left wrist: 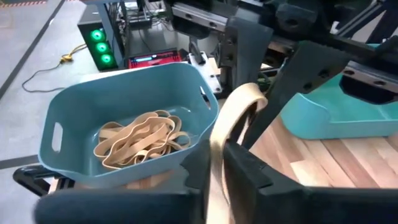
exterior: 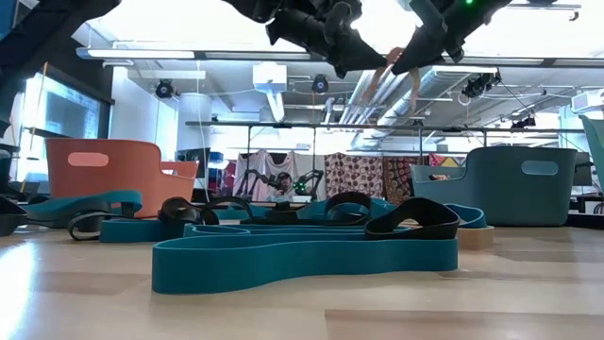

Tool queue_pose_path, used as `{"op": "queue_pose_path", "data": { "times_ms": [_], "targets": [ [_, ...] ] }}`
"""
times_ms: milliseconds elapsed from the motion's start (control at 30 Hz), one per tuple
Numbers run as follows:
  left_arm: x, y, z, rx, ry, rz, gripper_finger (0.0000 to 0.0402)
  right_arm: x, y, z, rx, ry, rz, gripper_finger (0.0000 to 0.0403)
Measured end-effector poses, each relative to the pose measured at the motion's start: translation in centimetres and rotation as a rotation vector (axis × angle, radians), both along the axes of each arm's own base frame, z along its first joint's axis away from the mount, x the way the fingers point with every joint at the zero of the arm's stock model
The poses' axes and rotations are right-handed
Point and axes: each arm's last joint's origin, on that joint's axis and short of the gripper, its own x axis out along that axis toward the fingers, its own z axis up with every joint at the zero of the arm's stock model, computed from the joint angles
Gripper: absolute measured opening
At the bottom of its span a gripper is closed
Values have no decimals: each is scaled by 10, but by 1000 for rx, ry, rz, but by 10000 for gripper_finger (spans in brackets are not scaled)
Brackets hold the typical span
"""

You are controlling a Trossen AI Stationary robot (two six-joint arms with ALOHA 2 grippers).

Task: Sort rubber bands into baskets
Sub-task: Put the white rubber band into the blue bin

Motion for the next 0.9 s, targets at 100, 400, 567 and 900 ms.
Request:
{"op": "queue_pose_path", "data": {
  "times_ms": [100,400,567,900],
  "targets": [
    [-1,2,0,-2,1,7,77,-2,0,2,-2,-7,1,3],
    [-3,5,-6,-21,13,22,178,-23,-2,18,-32,-77,-57,0],
    [2,3,-22,-13,-16,18,191,-35,-14,16,-40,-22,-143,0],
    [12,-17,-52,-14,-76,-14,191,-54,-47,5,-27,122,-346,0]
  ]
}}
